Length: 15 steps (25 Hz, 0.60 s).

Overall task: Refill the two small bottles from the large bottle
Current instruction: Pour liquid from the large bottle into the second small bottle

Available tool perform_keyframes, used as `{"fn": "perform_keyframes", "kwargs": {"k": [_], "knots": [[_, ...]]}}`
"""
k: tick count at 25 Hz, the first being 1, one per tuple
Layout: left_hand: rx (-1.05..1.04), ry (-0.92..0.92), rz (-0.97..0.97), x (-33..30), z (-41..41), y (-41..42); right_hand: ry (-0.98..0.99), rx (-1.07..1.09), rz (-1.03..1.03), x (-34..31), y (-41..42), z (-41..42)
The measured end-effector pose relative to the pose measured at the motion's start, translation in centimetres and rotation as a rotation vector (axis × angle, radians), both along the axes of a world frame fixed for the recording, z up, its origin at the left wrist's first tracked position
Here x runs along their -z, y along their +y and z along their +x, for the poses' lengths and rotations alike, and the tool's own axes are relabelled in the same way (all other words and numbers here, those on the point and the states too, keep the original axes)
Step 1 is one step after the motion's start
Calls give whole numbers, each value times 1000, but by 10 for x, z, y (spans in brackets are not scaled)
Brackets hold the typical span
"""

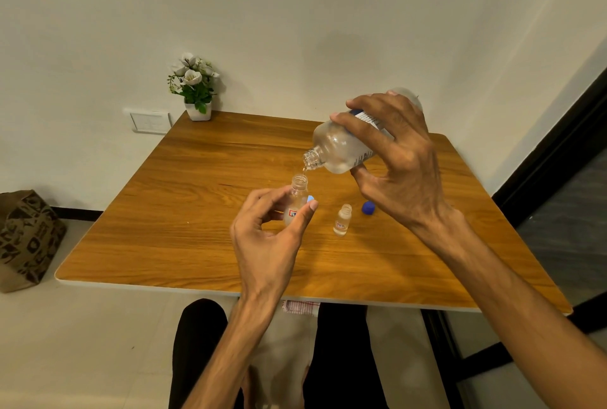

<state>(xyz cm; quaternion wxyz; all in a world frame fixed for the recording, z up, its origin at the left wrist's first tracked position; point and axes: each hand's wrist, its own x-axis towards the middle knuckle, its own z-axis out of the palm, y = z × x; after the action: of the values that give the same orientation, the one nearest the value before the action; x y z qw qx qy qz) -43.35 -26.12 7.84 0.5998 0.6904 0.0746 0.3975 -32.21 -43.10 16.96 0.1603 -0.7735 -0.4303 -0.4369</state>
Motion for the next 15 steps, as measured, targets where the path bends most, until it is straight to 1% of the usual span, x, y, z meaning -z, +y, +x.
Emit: {"fn": "perform_keyframes", "kwargs": {"k": [15], "knots": [[8,-12,0,-1,-3,1,-15,4,-13,-2,1,1]]}}
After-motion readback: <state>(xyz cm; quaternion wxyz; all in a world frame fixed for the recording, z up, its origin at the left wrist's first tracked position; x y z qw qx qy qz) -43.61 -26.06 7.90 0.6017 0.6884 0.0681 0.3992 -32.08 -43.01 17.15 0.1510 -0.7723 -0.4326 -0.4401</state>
